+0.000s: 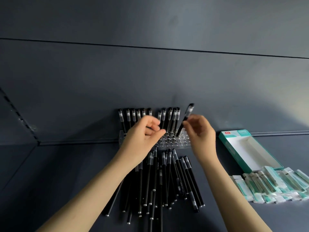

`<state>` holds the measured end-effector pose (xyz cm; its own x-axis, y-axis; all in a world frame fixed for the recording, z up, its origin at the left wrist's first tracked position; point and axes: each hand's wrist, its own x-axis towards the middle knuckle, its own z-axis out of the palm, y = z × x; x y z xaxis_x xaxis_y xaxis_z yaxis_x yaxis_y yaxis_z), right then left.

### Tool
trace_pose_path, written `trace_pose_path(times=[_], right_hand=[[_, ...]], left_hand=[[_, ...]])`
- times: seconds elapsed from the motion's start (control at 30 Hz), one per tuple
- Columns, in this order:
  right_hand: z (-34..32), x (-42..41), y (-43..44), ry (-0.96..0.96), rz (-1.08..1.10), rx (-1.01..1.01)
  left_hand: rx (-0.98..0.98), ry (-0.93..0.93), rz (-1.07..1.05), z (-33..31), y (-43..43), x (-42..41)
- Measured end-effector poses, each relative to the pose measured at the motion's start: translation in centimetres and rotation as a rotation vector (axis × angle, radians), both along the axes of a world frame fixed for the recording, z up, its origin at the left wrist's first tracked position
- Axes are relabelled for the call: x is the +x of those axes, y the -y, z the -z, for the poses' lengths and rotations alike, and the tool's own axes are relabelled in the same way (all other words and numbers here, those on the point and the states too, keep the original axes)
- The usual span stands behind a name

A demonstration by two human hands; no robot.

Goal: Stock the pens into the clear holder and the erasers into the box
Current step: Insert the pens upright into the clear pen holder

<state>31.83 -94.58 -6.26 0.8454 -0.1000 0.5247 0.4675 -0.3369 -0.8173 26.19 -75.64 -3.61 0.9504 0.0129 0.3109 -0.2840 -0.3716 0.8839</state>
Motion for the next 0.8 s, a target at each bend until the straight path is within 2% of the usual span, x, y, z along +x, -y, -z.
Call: trace_pose_path(times=[0.1, 0.2, 0.3, 0.5, 0.57, 0.67, 0.8], right_hand=[[0.4, 1.5, 1.0, -0.018, 0.098, 0.062], [0.9, 2.4, 1.2, -0.039, 0.144, 0.030], [1.2, 3.0, 0.9, -0.069, 0.160, -0.011], [1.9, 3.6, 0.6, -0.138, 0.144, -0.199], [2.3, 3.8, 0.5, -0.151, 0.147, -0.263], [2.4, 3.6, 0.4, -0.176, 0.134, -0.290], [2.3, 0.9, 0.1, -0.071, 0.190, -0.309]], left_hand=[[0.334, 0.007, -0.159, 3.2, -2.9, -1.7], [0.536, -0.087, -0.285, 5.9, -4.8, -3.3], [0.536, -0.188, -0.342, 7.0, -4.9, -4.4], [0.523, -0.397, -0.303, 6.6, -3.6, -5.2], [0.591, -0.461, -0.287, 6.3, -2.8, -5.7], [0.725, -0.491, -0.302, 6.1, -2.0, -6.6], [0.754, -0.501, -0.351, 6.3, -1.9, -7.5]])
